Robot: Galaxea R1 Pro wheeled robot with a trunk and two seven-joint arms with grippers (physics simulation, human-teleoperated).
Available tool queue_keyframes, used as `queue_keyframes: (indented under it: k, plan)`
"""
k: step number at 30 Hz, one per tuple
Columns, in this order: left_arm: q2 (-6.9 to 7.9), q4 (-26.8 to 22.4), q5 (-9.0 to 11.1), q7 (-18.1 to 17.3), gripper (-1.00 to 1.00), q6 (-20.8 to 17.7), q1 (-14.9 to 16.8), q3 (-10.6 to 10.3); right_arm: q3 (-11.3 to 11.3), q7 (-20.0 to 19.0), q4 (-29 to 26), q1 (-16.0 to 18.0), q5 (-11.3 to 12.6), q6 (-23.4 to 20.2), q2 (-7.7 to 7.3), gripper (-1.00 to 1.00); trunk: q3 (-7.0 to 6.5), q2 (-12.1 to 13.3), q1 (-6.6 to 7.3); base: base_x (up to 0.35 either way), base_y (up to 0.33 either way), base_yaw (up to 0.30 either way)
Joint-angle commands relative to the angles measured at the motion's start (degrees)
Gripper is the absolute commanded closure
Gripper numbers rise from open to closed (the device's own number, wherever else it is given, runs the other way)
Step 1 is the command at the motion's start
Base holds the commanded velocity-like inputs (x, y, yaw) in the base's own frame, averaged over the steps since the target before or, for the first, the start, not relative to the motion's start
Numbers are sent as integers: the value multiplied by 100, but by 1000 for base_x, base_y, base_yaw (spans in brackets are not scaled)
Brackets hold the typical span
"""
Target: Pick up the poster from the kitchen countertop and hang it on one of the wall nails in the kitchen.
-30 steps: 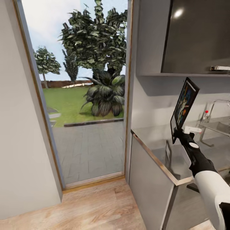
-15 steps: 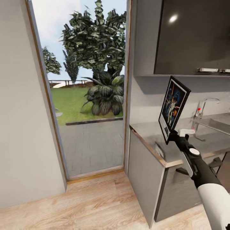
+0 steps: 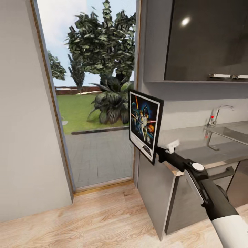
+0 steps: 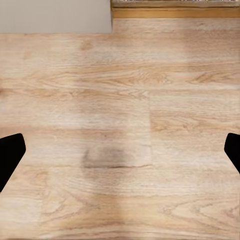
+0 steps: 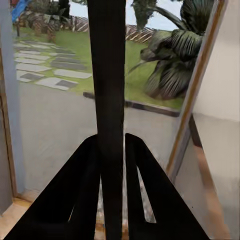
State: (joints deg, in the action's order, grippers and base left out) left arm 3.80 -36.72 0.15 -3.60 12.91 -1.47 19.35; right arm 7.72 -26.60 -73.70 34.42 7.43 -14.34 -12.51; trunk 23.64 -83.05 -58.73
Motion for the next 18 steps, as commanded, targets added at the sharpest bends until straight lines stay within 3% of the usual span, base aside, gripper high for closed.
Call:
queue_keyframes:
  k: [1, 5, 10, 18]
  plan:
    - [-1, -6, 2, -39, -100, 8, 0, 56, 66, -31, -31, -3, 69, -62, 13, 100, 5, -3, 0, -3, 0, 0]
    - [5, -10, 3, -43, -100, 10, 3, 169, 403, -100, -101, -316, 142, -80, 75, 100, 5, -3, 0, -1, 0, 0]
    - [15, -6, 8, -48, -100, 8, 0, 193, 471, -199, -88, -561, 325, -89, 87, 100, 5, -3, 0, 0, 0, 0]
    - [16, 14, 4, -369, -100, 2, 0, 200, 499, -290, -85, -626, 387, -97, 90, 100, 17, -3, 0, 0, 0, 58]
